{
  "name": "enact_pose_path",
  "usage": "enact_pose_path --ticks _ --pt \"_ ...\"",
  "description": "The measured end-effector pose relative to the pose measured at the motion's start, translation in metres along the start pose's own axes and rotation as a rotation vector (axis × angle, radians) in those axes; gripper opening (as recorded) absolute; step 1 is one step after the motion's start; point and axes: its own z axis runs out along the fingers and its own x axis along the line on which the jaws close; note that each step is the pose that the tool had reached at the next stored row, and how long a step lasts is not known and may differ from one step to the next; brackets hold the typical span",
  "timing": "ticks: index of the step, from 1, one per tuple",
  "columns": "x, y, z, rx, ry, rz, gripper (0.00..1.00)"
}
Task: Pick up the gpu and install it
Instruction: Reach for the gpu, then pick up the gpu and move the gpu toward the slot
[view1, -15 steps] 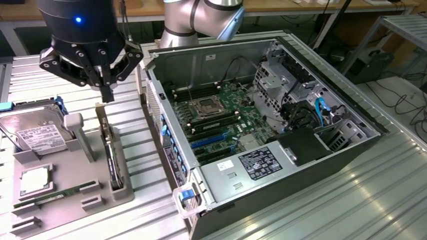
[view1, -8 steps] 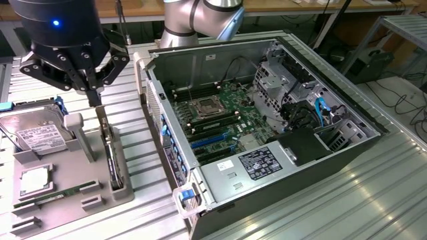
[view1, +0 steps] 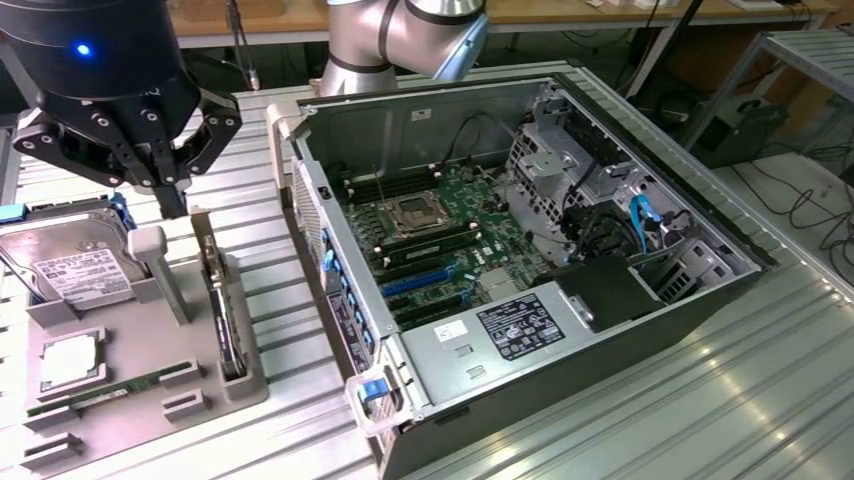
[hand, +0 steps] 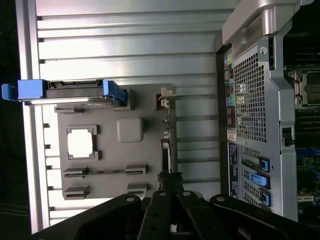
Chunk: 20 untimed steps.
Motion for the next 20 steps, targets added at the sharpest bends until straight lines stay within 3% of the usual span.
enact_pose_path --ticks 13,16,18,20 --pt "0.0000 0.0000 0.0000 0.0000 0.0000 0.000 0.12" --pt "0.0000 0.0000 0.0000 0.0000 0.0000 0.000 0.30" --pt "0.0000 0.0000 0.0000 0.0000 0.0000 0.000 0.30" --pt "0.0000 0.0000 0.0000 0.0000 0.0000 0.000 0.42"
